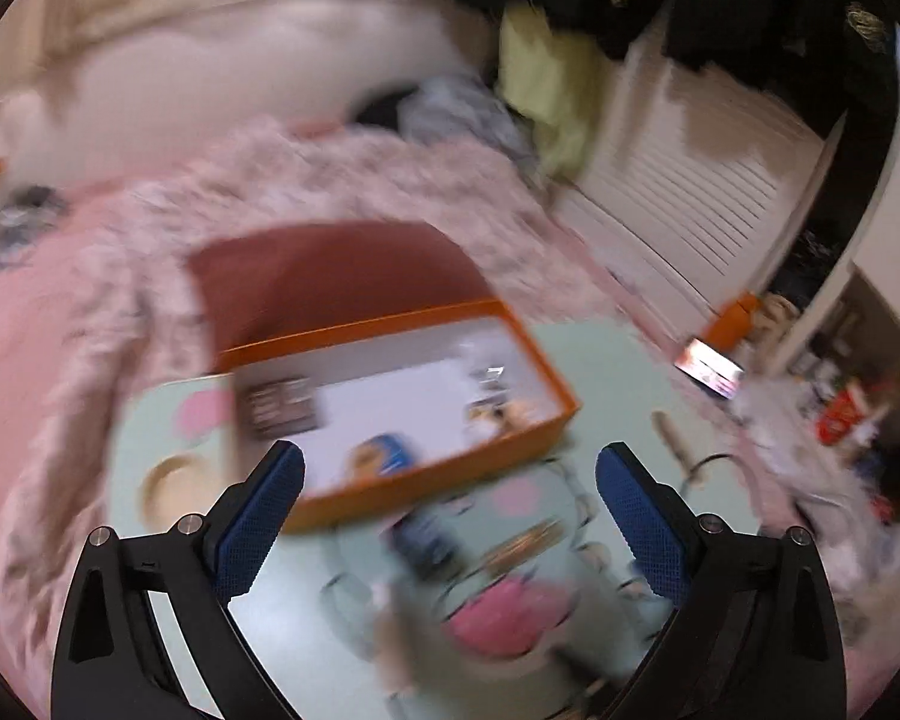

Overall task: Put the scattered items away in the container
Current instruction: 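Reach into the box and grasp the keychain figurine with the left tool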

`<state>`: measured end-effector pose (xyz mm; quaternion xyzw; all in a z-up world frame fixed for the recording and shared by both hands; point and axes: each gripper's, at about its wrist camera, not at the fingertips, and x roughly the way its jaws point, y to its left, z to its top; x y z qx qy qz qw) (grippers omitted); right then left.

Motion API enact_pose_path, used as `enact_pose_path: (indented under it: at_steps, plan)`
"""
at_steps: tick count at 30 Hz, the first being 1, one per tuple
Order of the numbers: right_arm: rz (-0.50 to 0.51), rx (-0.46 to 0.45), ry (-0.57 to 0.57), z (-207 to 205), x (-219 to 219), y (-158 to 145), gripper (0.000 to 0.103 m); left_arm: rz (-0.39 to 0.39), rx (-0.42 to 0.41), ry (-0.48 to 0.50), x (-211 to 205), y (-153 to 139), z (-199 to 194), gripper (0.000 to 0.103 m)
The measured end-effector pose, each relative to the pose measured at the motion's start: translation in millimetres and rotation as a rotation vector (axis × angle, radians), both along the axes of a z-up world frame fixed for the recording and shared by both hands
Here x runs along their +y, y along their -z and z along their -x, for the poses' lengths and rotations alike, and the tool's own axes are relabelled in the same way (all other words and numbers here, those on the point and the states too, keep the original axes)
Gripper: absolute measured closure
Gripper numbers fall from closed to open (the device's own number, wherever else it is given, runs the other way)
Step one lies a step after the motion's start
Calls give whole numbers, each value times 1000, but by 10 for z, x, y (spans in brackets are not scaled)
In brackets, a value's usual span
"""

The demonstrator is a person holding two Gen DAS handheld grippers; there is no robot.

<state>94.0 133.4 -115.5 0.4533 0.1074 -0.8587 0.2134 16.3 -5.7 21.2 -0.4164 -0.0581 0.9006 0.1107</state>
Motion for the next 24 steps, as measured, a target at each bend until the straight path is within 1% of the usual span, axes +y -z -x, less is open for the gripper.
enact_pose_path:
  at_steps: [1, 3, 4, 5, 6, 7, 9, 11, 12, 14, 15, 16, 18, 19, 20, 22, 23, 24]
  plan:
    - [0, 1, 0, -2, -2, -1, 11, -23, -66, -7, 63, 53, 250, 6]
    - [0, 2, -1, -4, -2, -4, 11, -58, -209, 3, 233, 295, 677, 16]
    - [1, 3, -1, -7, 1, -5, 11, -72, -281, 5, 310, 447, 842, 25]
    - [2, 2, -1, -5, 1, -3, 11, -82, -332, -1, 362, 565, 963, 31]
    - [4, 3, -1, -2, 8, -3, 11, -88, -397, -8, 425, 724, 1092, 33]
    - [7, 2, 0, -1, 17, -3, 11, -87, -442, -13, 489, 859, 1160, 34]
    - [11, 2, 1, -2, 29, -1, 11, -87, -496, -36, 524, 1077, 1242, 34]
    - [16, 2, 1, 5, 35, -6, 11, -115, -525, -65, 513, 1207, 1283, 34]
    - [18, 2, 1, 8, 40, -6, 11, -126, -531, -63, 522, 1231, 1295, 35]
    - [22, 0, 2, 11, 46, -4, 11, -113, -542, -37, 588, 1297, 1299, 45]
    - [23, -2, 3, 16, 49, -1, 10, -140, -539, -31, 578, 1312, 1304, 48]
    - [25, -2, 8, 18, 46, 3, 10, -201, -561, -21, 548, 1345, 1305, 55]
    - [24, -1, 8, 19, 37, 3, 10, -277, -590, -28, 456, 1402, 1325, 60]
    - [22, -1, 8, 21, 38, 5, 10, -289, -586, -38, 419, 1390, 1348, 64]
    - [19, 0, 7, 21, 37, 6, 10, -286, -569, -59, 365, 1373, 1356, 67]
    - [18, 0, 7, 25, 45, 8, 10, -230, -528, -100, 287, 1320, 1357, 67]
    - [20, 0, 6, 22, 40, 8, 10, -224, -508, -106, 231, 1286, 1343, 67]
    - [21, 0, 6, 20, 38, 8, 10, -239, -501, -105, 194, 1269, 1335, 67]
